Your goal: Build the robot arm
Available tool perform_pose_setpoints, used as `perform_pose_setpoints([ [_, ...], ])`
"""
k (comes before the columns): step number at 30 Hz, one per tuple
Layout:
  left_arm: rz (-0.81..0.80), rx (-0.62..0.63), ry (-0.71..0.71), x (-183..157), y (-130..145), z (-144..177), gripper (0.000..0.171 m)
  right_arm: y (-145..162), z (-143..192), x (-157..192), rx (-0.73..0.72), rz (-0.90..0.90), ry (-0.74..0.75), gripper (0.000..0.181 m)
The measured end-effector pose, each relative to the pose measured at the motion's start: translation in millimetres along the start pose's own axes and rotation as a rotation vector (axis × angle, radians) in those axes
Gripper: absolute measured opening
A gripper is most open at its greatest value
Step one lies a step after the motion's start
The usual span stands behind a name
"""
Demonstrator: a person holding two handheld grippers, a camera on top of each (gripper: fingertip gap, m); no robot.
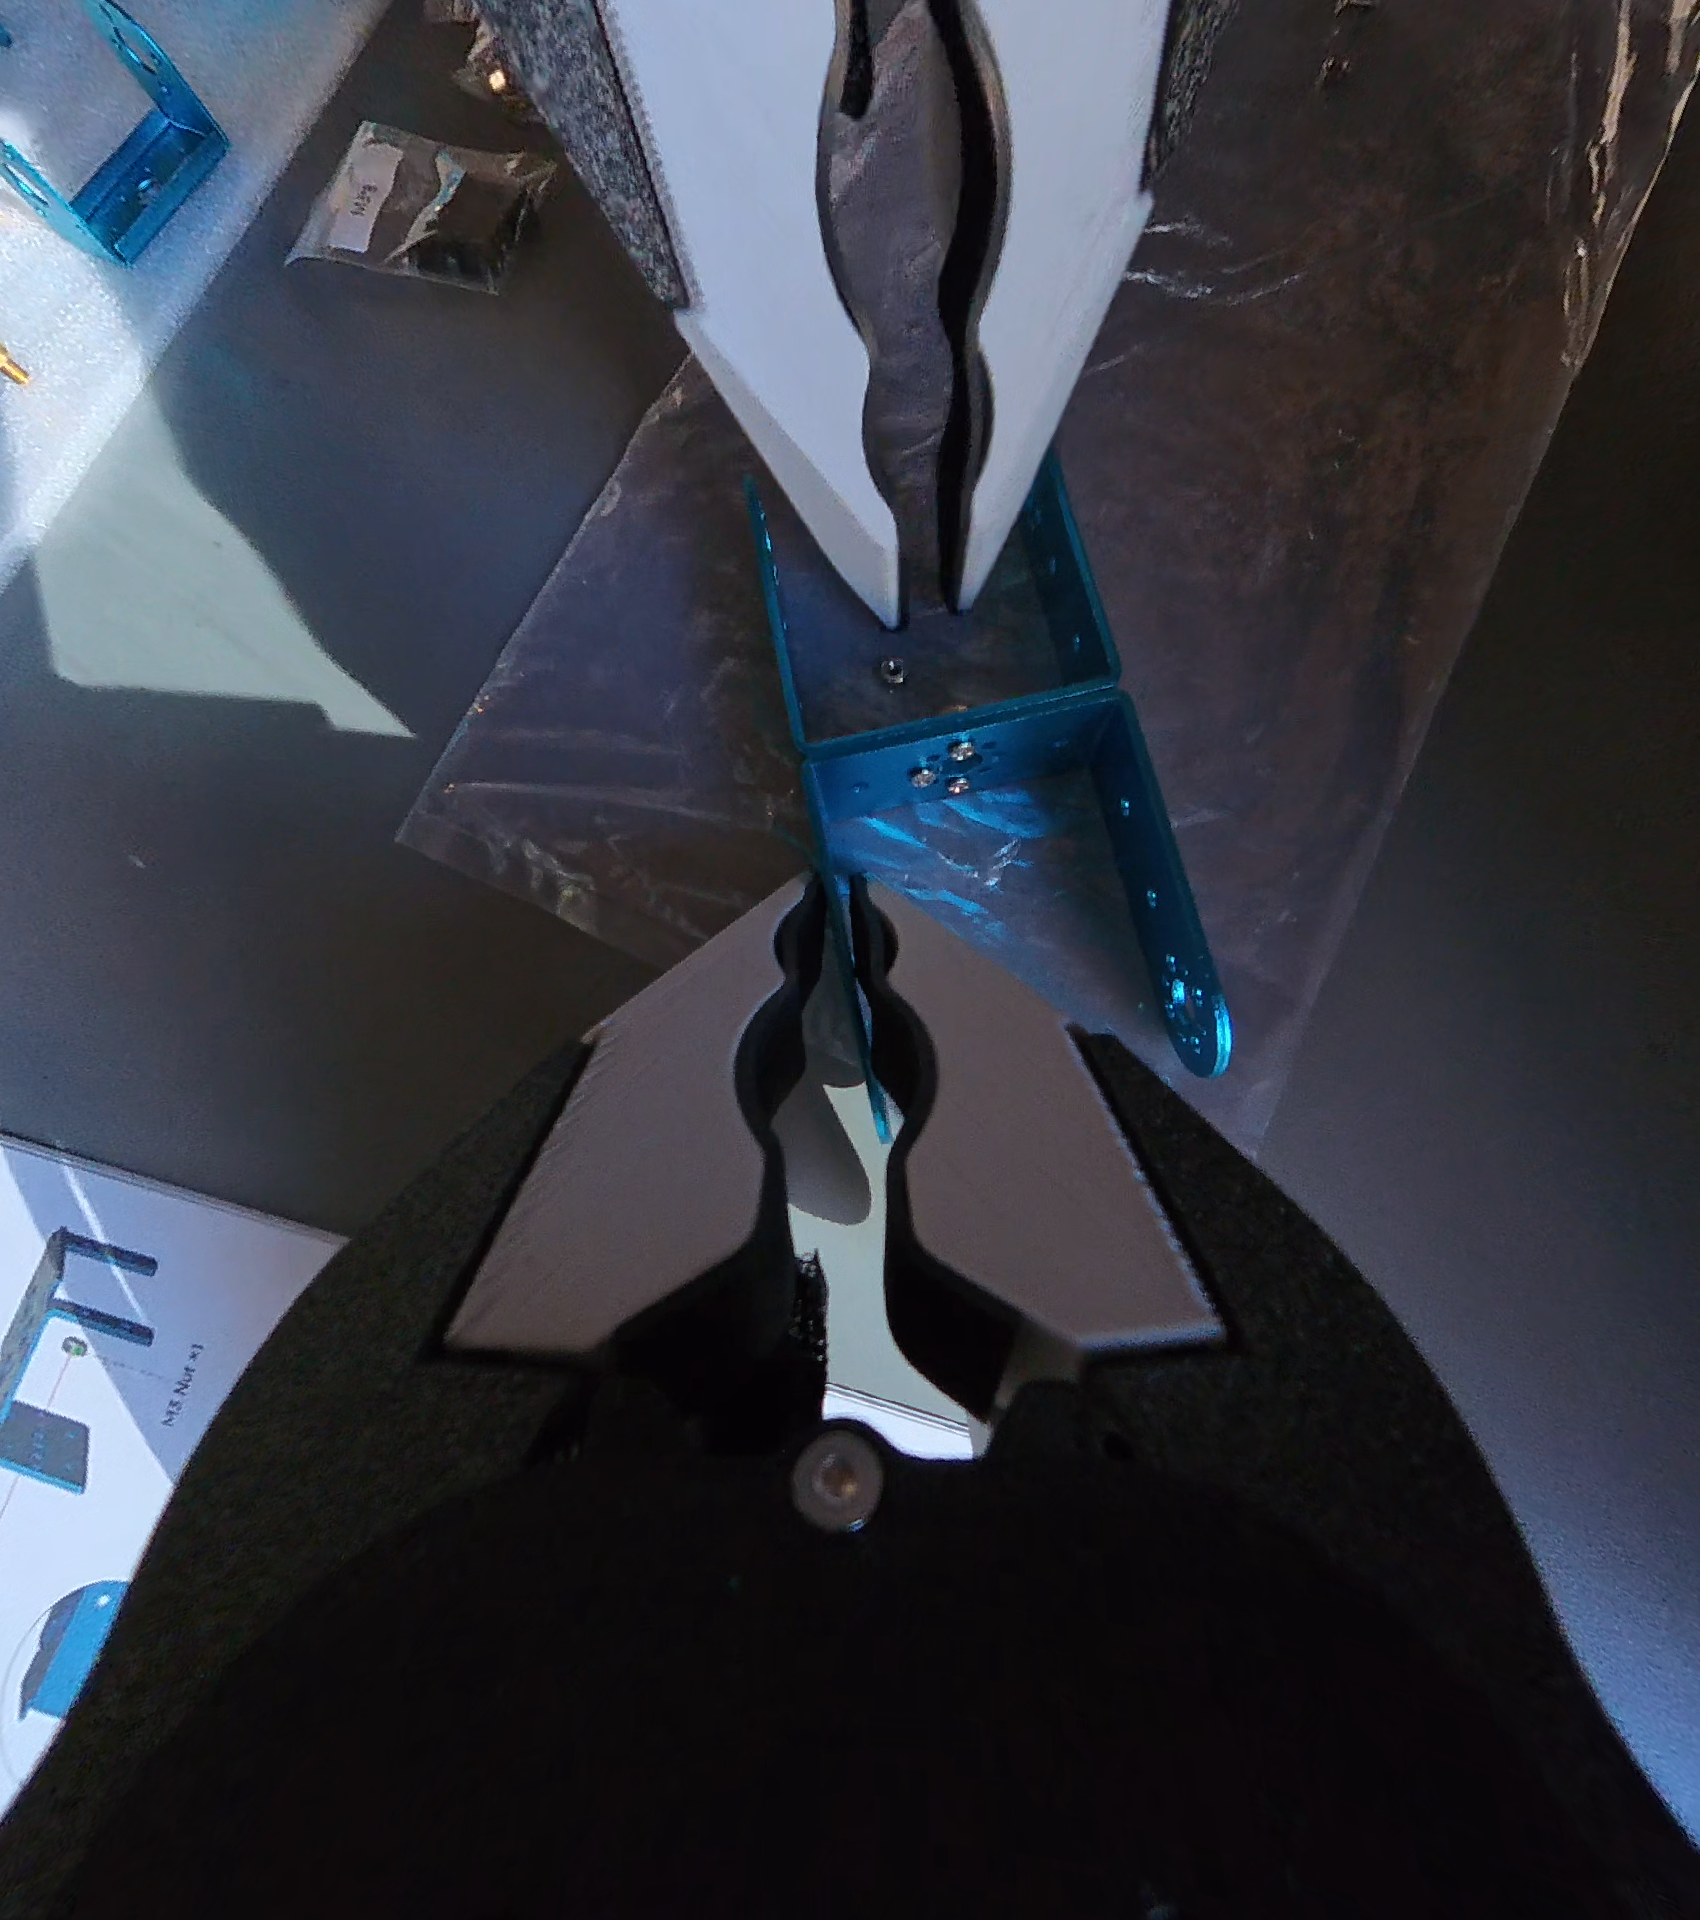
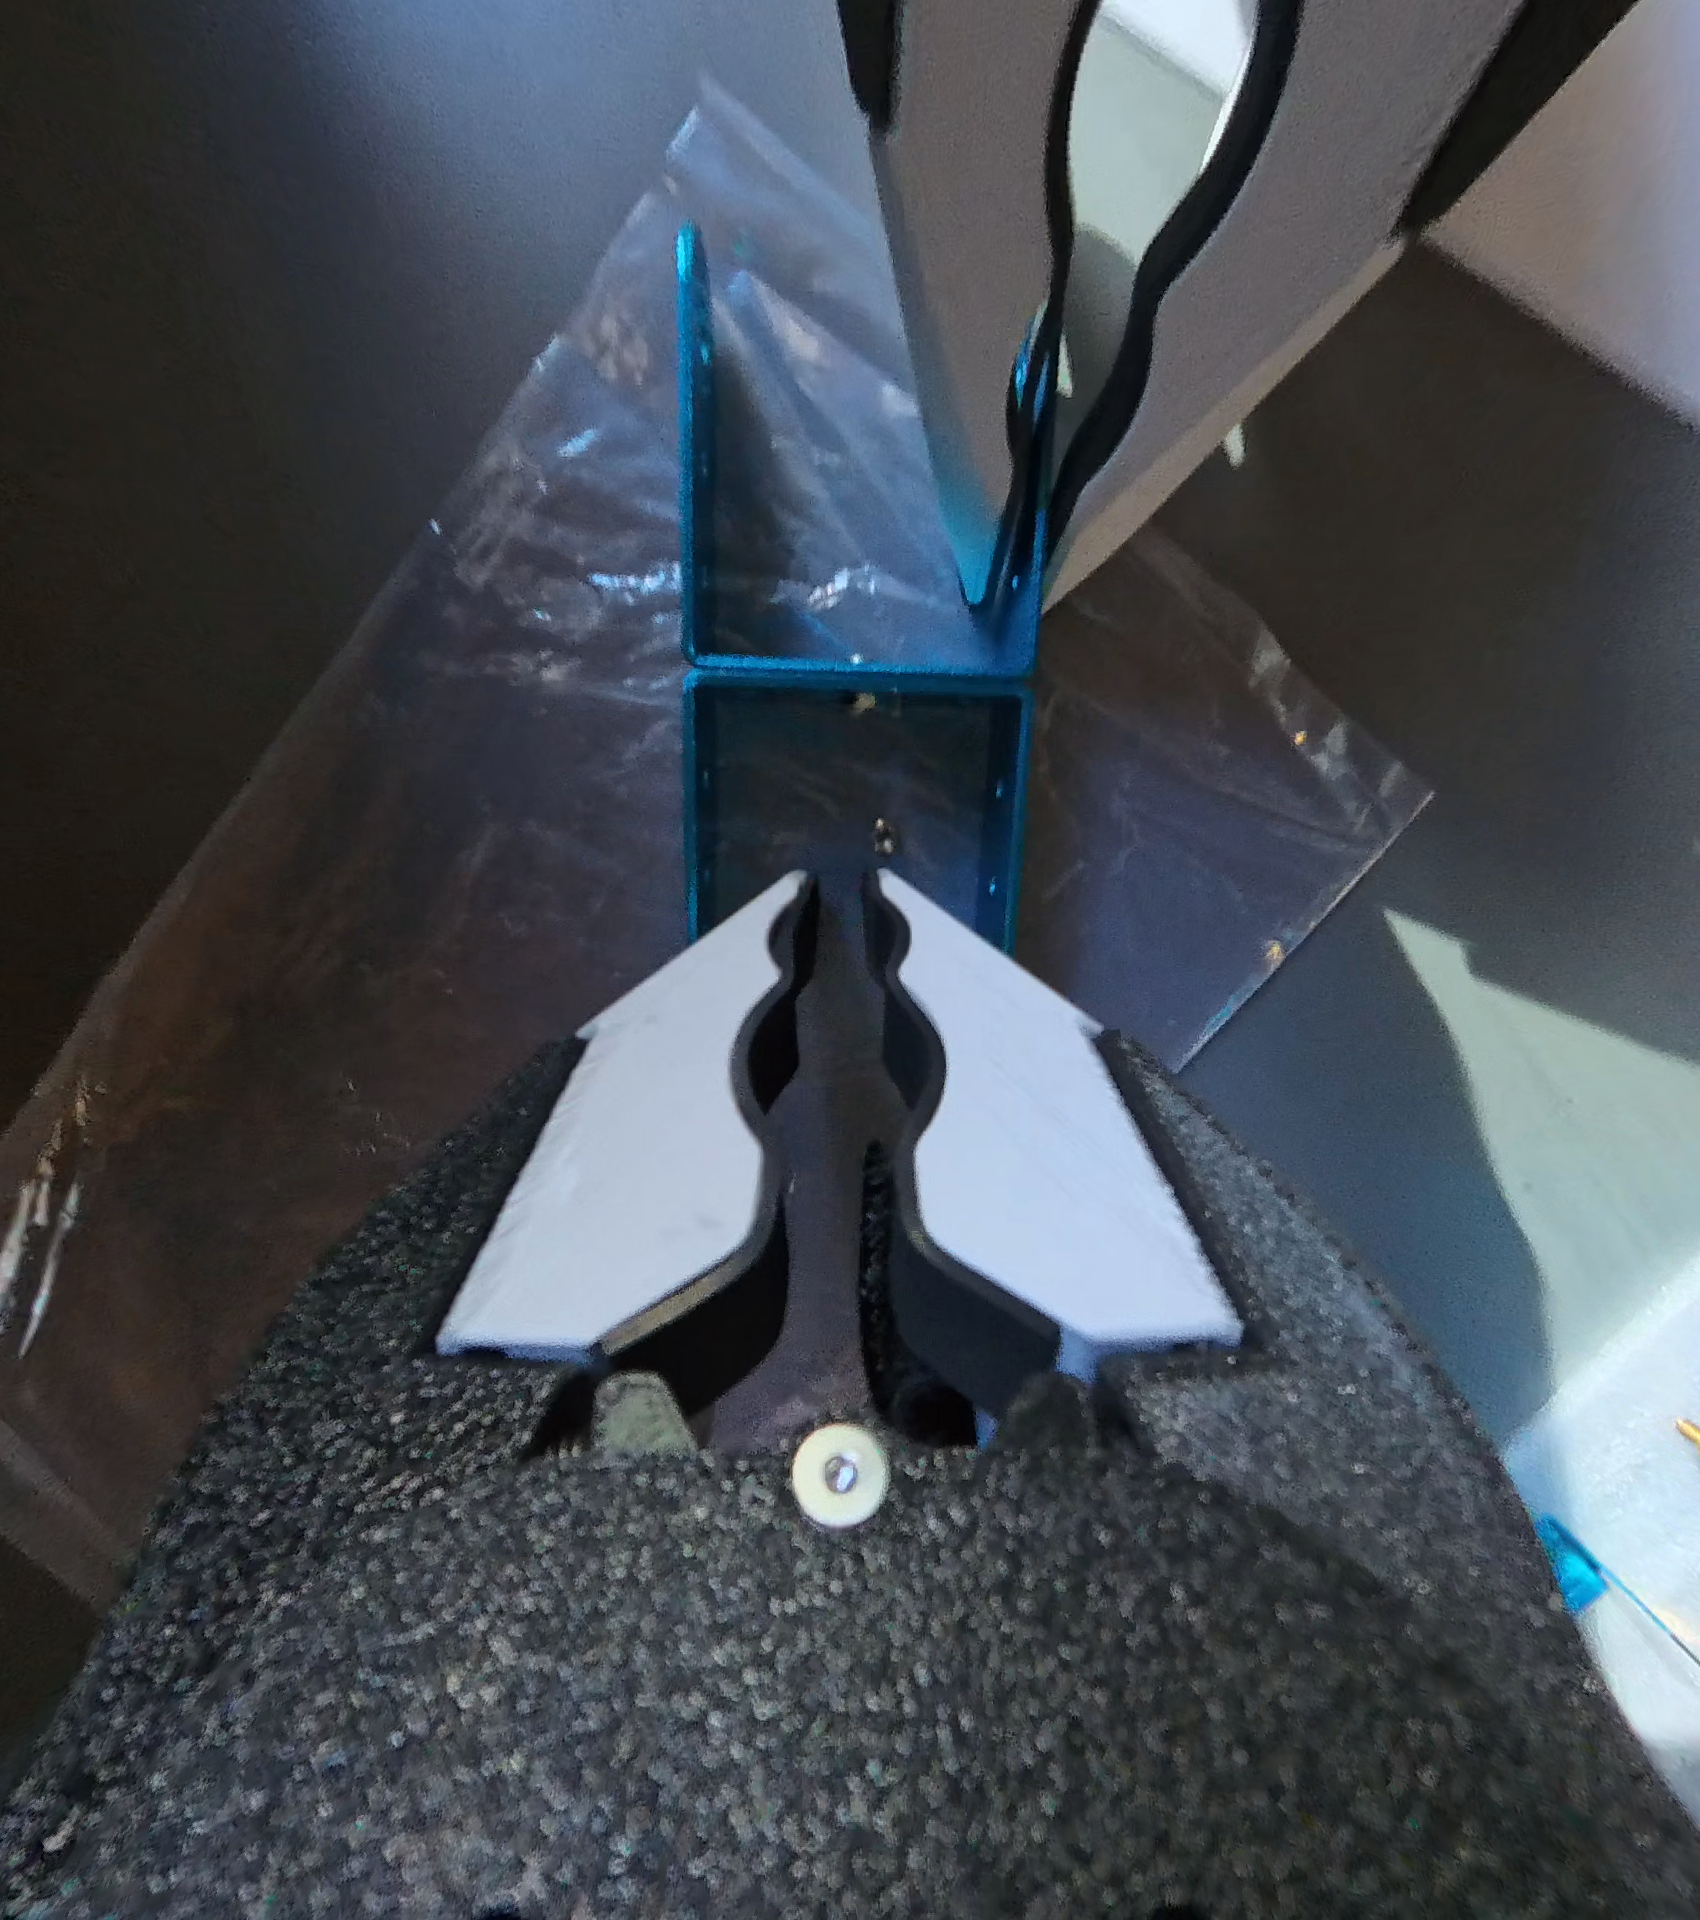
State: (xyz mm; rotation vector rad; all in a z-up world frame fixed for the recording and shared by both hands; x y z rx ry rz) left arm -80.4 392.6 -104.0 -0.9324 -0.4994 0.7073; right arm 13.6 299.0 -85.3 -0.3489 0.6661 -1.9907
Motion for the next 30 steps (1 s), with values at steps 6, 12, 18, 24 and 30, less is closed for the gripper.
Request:
perform_pose_setpoints([
  [6, 0.006, -0.006, 0.000, 0, 0, 0, 0.003, -7, -3, -6, 0.031, 0.075, 0.024, 0.007],
  [12, 0.010, -0.009, 0.002, 1, 1, 0, 0.003, -9, -9, -10, 0.092, 0.060, -0.048, 0.007],
  [18, 0.009, -0.011, 0.000, 1, 1, 0, 0.003, -14, -12, -6, 0.091, 0.076, -0.075, 0.010],
  [24, 0.006, -0.011, -0.001, 0, 1, 0, 0.003, -12, -10, -5, 0.100, 0.077, -0.063, 0.010],
  [30, 0.007, -0.011, -0.002, 0, 1, 0, 0.003, -12, -11, -6, 0.094, 0.038, -0.074, 0.008],
])
Point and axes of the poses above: each gripper's, where its closed fingertips meet, z back along the fingers, y out of its underside, x = y × z across the jaws, the point moved 8 cm from there along z, back along the fingers, and after that the axes turned 14 degrees about -x, right-handed, at the moved point
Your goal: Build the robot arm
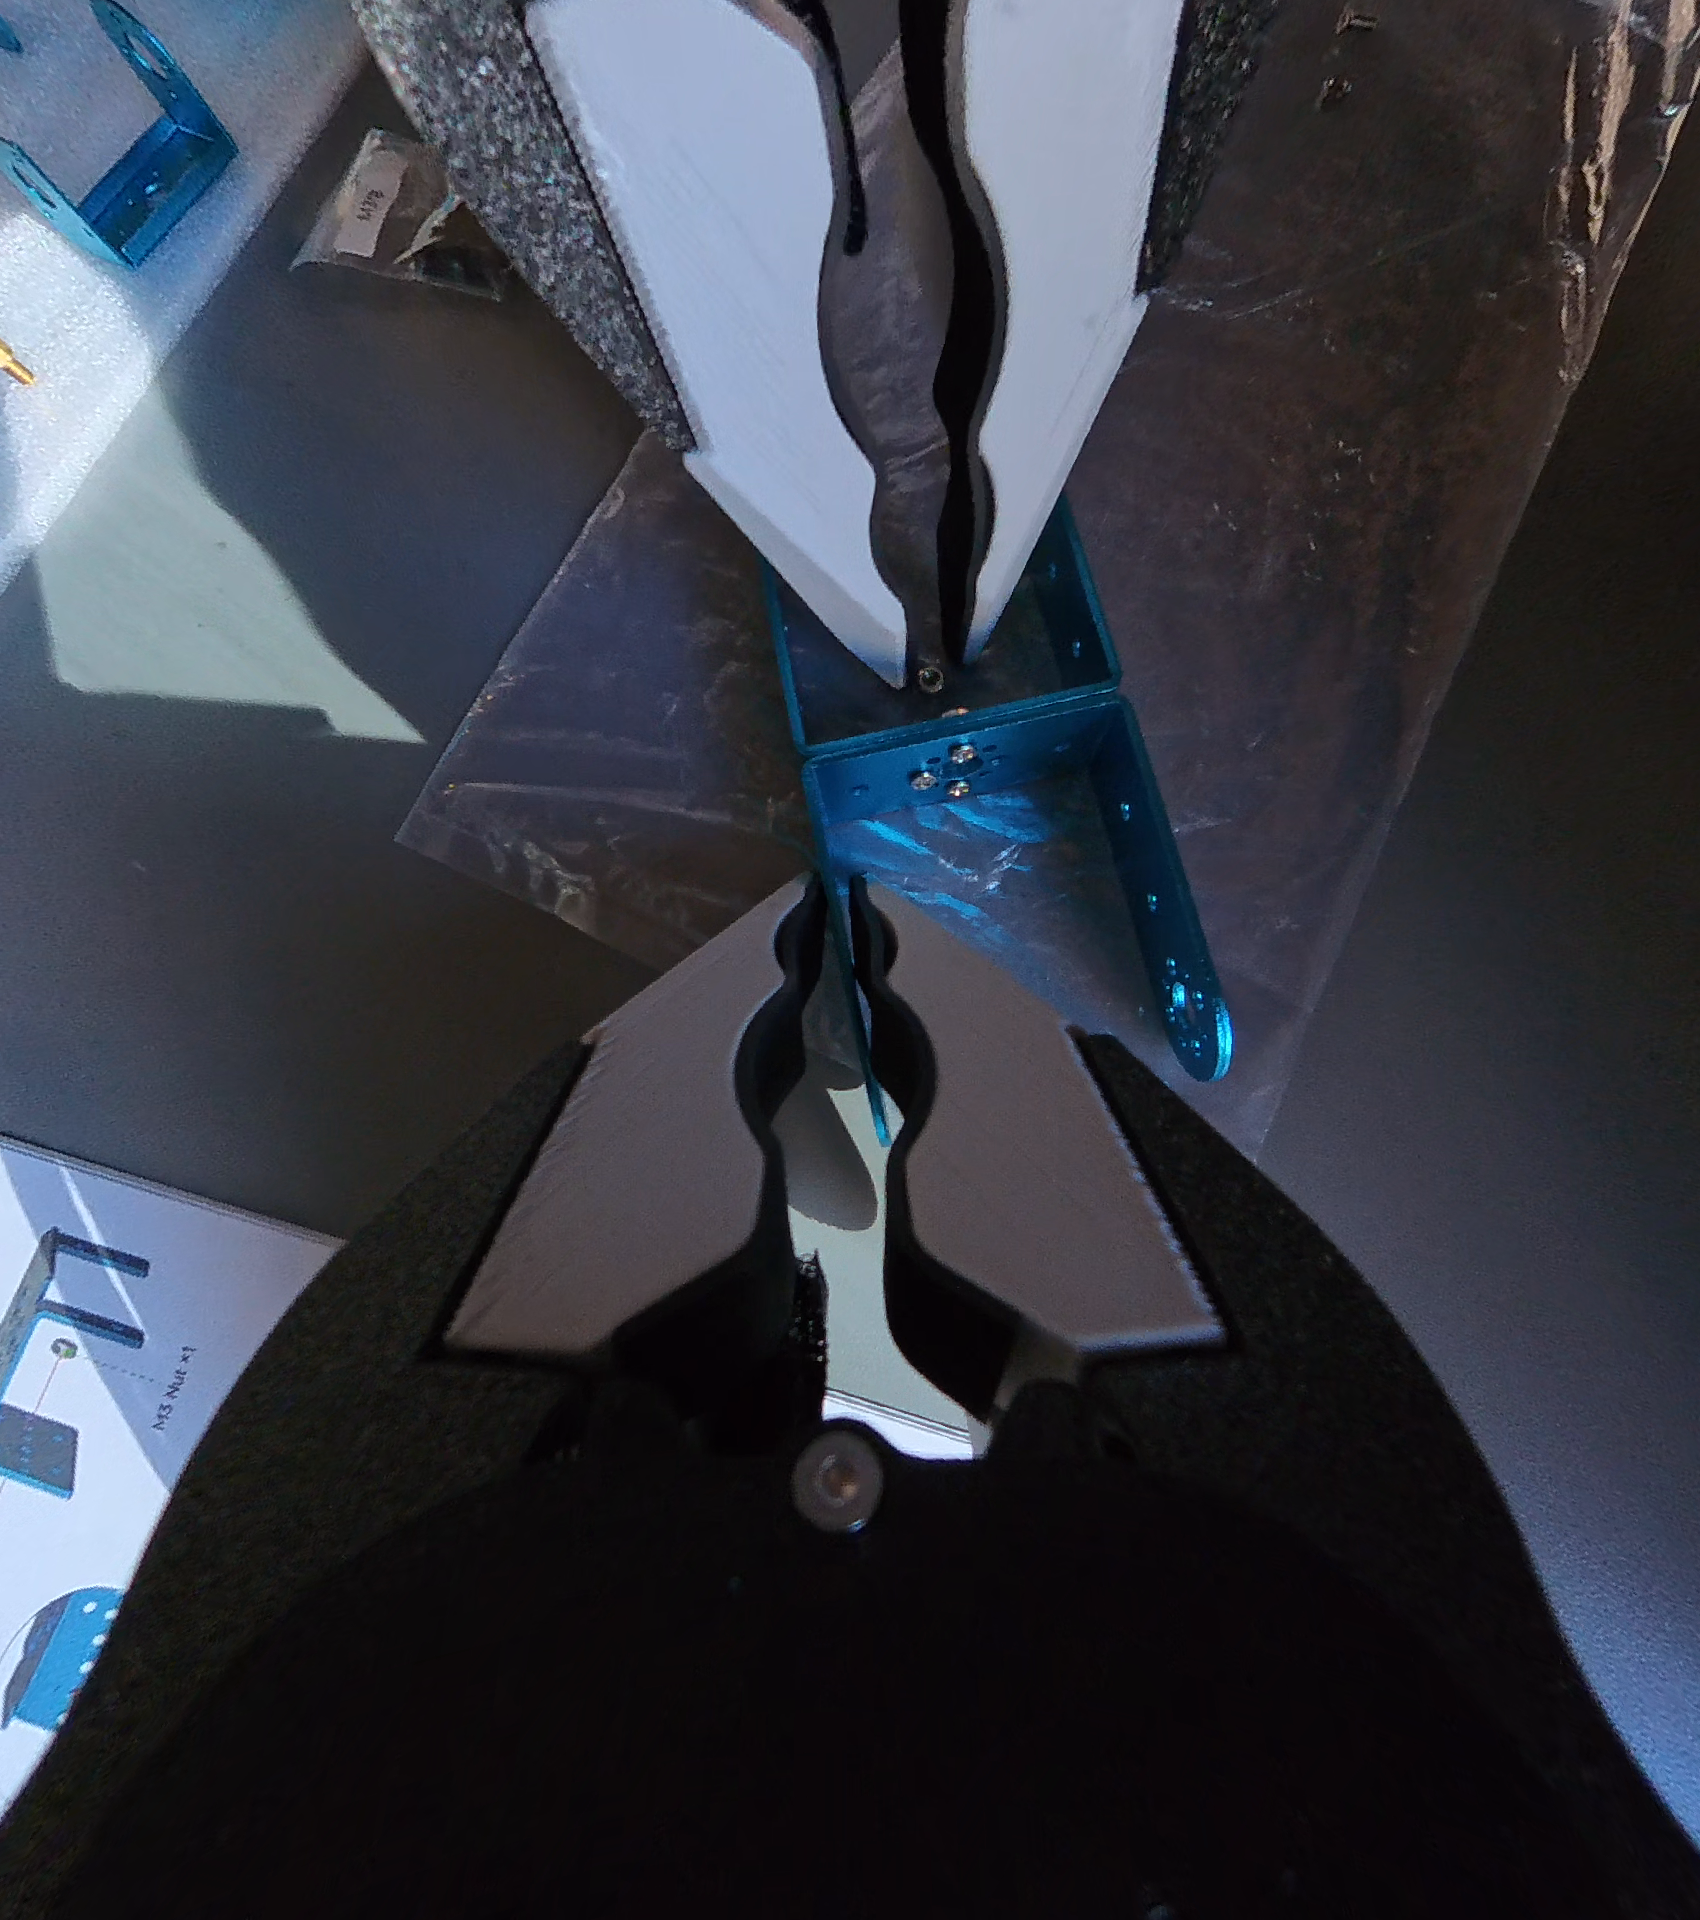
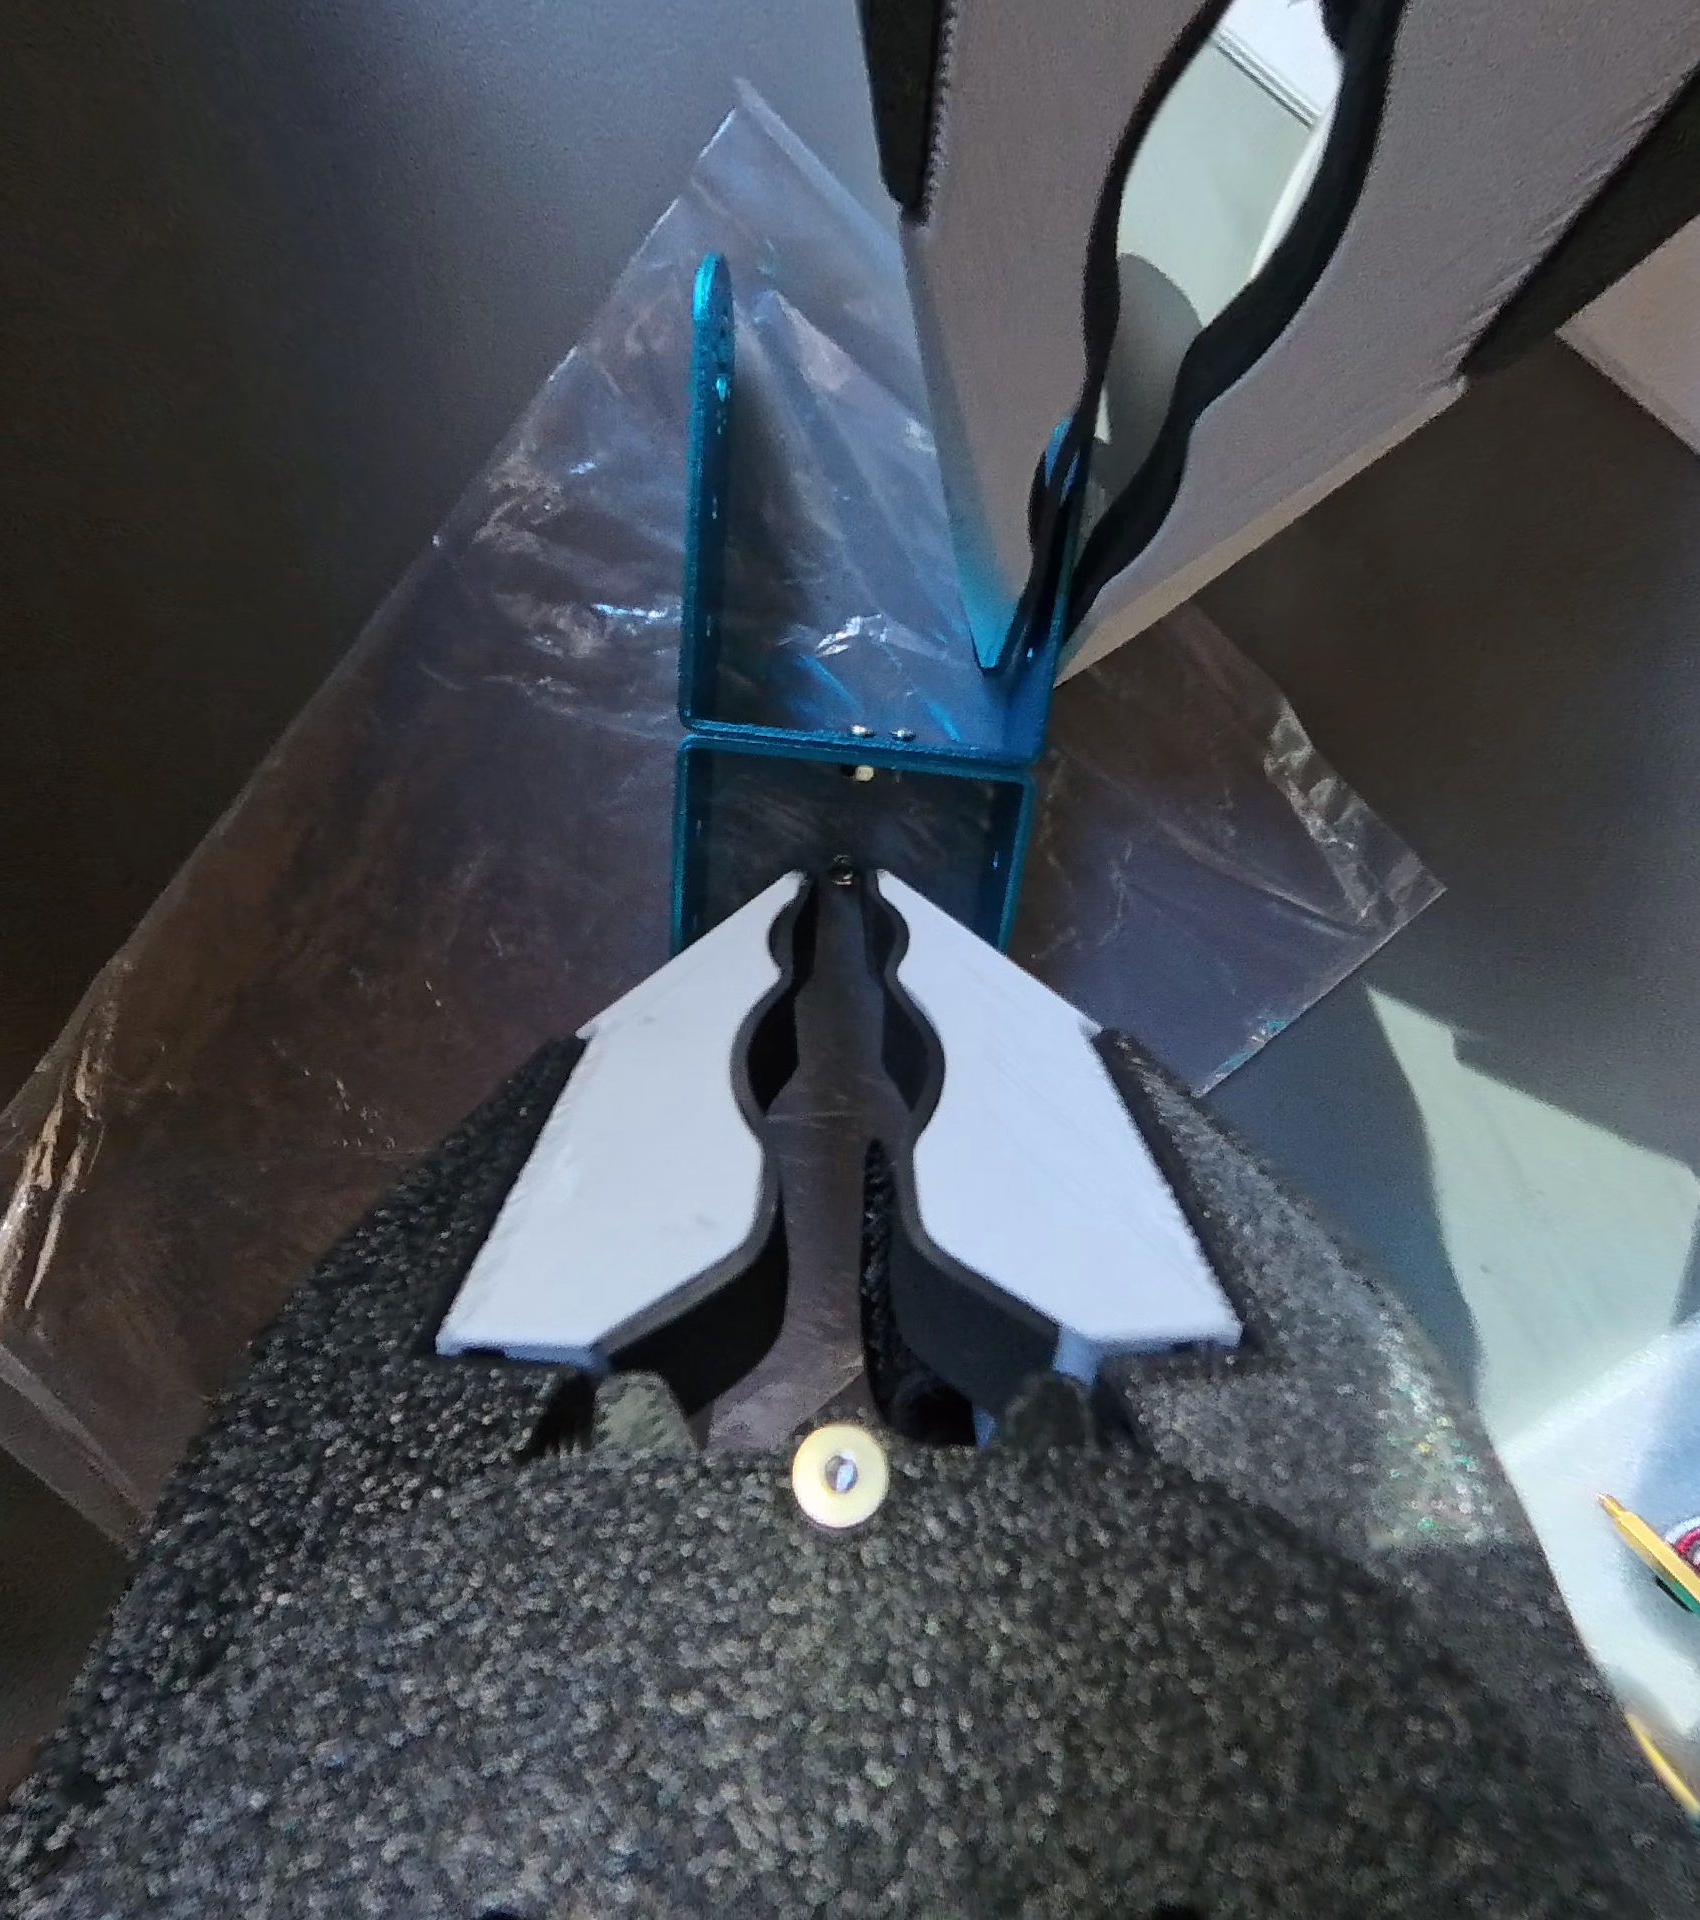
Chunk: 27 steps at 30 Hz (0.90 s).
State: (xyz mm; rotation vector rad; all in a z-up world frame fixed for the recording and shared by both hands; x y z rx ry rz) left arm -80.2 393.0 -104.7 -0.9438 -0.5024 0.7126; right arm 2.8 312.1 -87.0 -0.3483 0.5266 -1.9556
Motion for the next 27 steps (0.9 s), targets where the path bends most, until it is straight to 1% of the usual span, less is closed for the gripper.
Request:
perform_pose_setpoints([
  [6, -0.002, 0.001, -0.004, -1, 0, 0, 0.003, -1, -1, -1, -0.004, -0.031, 0.003, 0.006],
  [13, -0.005, 0.005, -0.001, -2, -1, -1, 0.003, 0, 0, -1, -0.026, -0.097, -0.022, 0.014],
  [14, -0.006, 0.006, -0.001, -2, -2, -1, 0.003, 0, 0, 0, -0.023, -0.095, -0.012, 0.013],
  [16, -0.007, 0.008, -0.002, -2, -2, -2, 0.003, -1, -1, -1, -0.011, -0.092, 0.030, 0.005],
  [21, -0.006, 0.007, -0.003, -2, -1, -1, 0.003, 0, -1, 0, -0.029, -0.108, 0.064, 0.003],
  [24, -0.010, 0.011, -0.010, -2, -2, -1, 0.003, 5, 3, 0, -0.085, -0.077, 0.088, 0.003],
  [27, -0.014, 0.009, -0.018, -3, -3, -1, 0.011, 9, 10, 1, -0.238, -0.052, 0.101, 0.004],
])
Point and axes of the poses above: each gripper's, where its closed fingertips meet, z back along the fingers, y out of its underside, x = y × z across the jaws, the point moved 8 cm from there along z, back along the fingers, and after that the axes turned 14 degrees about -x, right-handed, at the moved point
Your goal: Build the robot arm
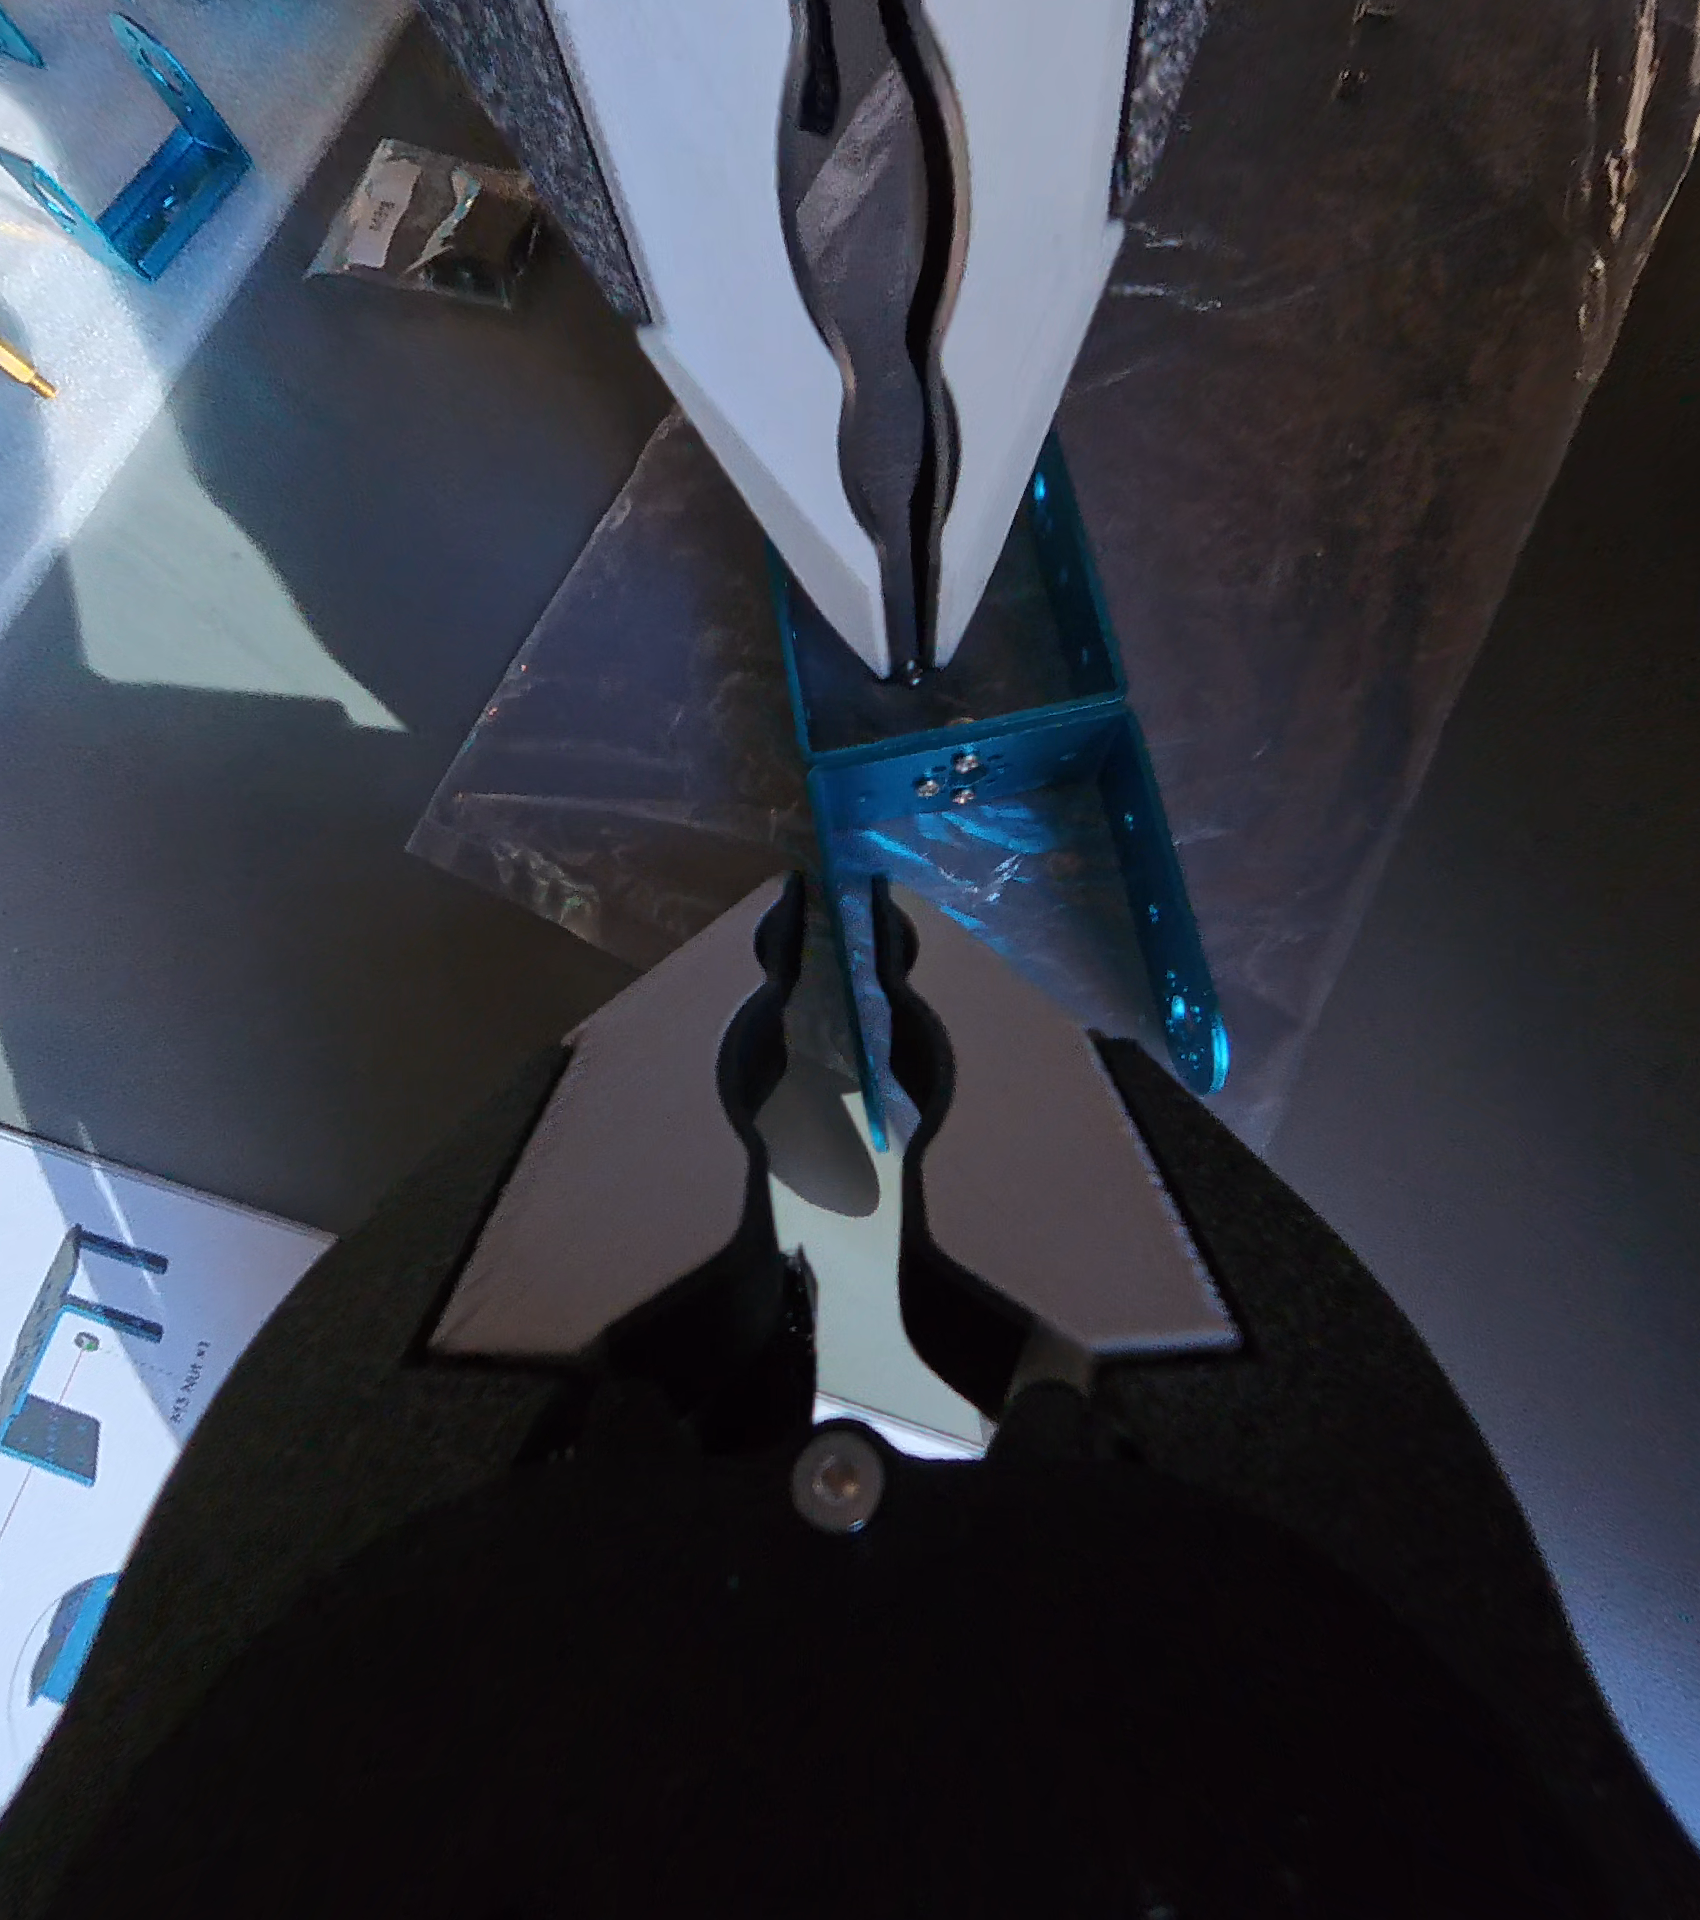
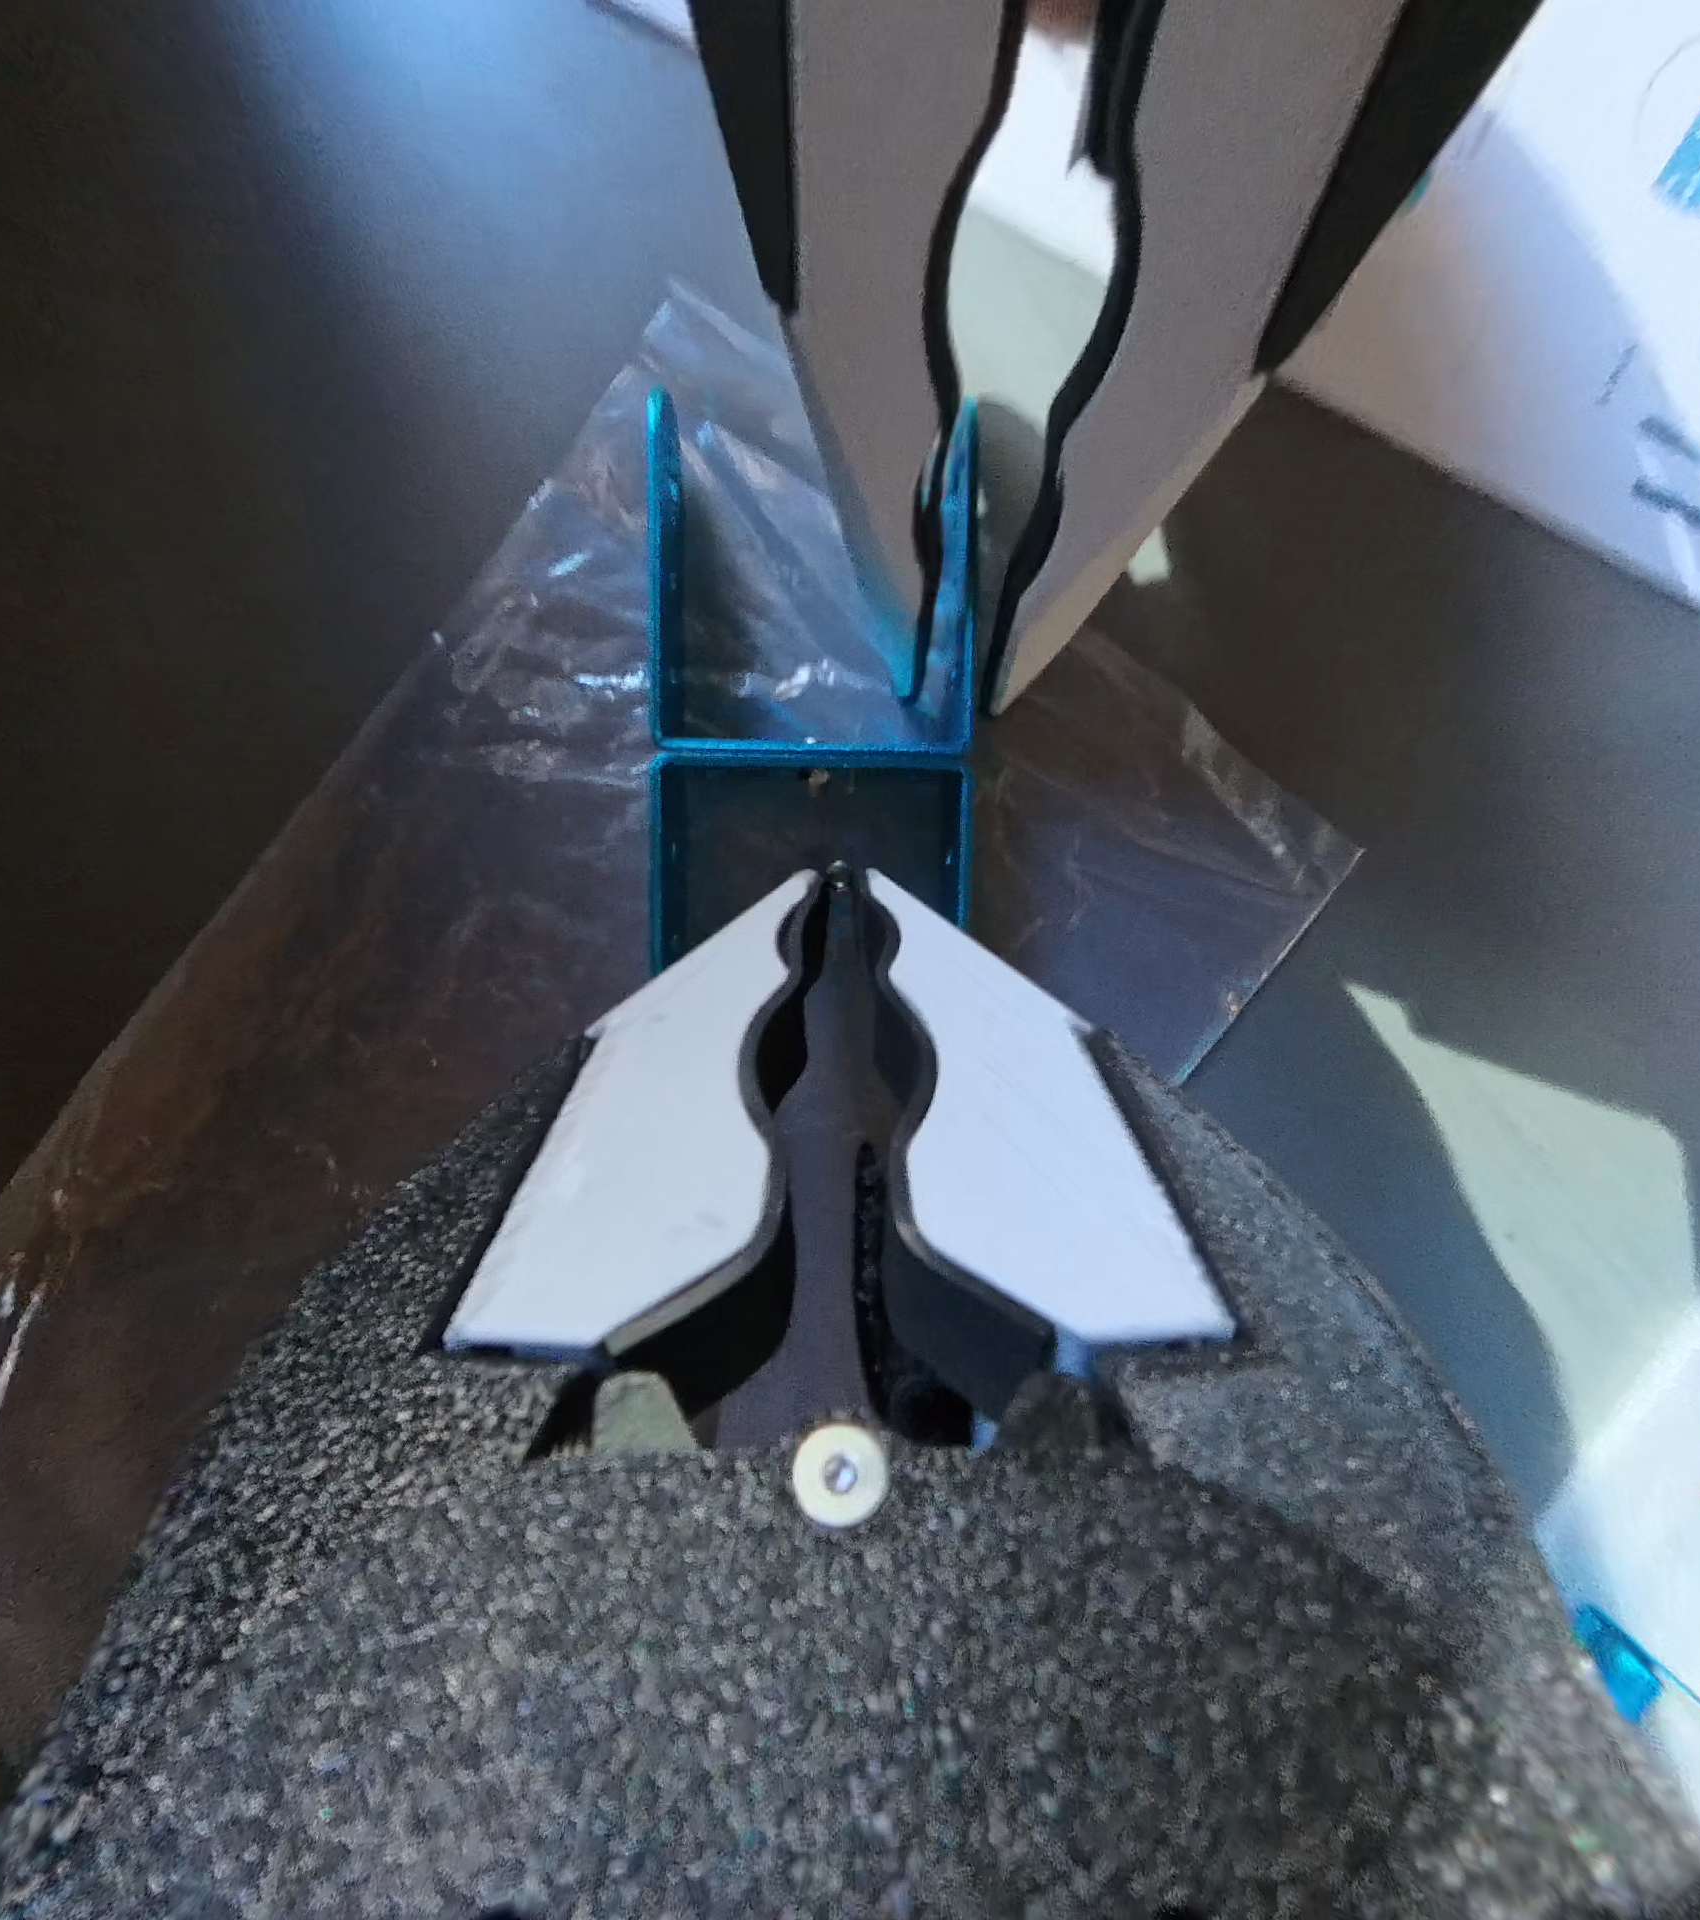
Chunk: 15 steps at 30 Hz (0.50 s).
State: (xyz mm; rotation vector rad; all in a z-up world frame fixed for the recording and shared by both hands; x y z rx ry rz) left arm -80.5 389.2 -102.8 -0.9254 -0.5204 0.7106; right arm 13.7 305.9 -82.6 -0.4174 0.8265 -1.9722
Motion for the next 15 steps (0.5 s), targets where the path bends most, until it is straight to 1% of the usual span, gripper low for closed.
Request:
perform_pose_setpoints([
  [3, 0.013, -0.018, 0.024, -2, -3, -2, 0.025, 6, 4, -1, -0.170, 0.009, 0.007, 0.004],
  [5, 0.005, -0.012, 0.022, -1, -4, -4, 0.025, 9, 5, -1, -0.232, 0.001, -0.005, 0.004],
  [9, 0.006, -0.014, 0.037, 1, -7, -9, 0.025, 10, 3, -3, -0.270, 0.013, 0.014, 0.004],
  [15, 0.007, -0.017, 0.048, 1, -9, -12, 0.025, 13, -6, 1, -0.256, 0.048, 0.023, 0.004],
])
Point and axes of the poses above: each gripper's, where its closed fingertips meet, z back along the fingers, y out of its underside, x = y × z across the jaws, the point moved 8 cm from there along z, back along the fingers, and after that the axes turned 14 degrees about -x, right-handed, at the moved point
